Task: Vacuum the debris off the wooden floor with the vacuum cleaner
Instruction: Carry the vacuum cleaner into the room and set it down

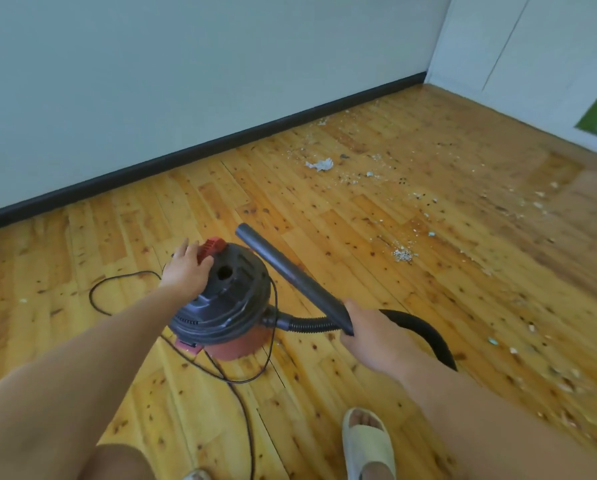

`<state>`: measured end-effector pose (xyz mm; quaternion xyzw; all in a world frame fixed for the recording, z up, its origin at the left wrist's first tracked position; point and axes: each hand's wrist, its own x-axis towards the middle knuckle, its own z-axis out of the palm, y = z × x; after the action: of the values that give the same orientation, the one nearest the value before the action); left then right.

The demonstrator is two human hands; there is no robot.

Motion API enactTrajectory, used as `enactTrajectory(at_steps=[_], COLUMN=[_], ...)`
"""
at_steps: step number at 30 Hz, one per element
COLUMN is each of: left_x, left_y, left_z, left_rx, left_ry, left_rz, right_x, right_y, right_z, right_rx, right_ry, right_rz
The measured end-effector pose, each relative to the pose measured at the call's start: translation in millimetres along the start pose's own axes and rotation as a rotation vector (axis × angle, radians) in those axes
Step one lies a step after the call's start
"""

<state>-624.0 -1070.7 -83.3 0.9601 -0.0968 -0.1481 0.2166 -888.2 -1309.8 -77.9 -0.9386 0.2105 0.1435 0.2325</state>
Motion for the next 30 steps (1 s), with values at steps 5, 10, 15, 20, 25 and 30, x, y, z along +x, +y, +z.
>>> enactTrajectory(at_steps=[5,10,15,20,25,30], left_x=[-94,-181,-236,-267,-292,-315], left_y=[50,90,86,81,125,175], left_z=[3,-8,-30,-88,-147,-160], left_rx=[-0.661,-1.022,-1.227,-1.306,-1.28,-1.249], left_ry=[-0.316,-0.383,-0.161,-0.012,-0.004,-0.15], left_rz=[-0.034,0.038,0.043,0.088,0.272,0.398], right_x=[-23,-79,-149,-236,-315,-354], right_y=[-29,-79,-69,-5,28,33], right_z=[-12,-18,-13,0,13,4], right_rx=[0.01,-0.054,-0.044,0.041,0.186,0.324], right_ry=[0.183,0.213,0.183,0.015,0.049,0.386], right_rz=[0.018,-0.081,-0.025,0.281,0.416,0.412])
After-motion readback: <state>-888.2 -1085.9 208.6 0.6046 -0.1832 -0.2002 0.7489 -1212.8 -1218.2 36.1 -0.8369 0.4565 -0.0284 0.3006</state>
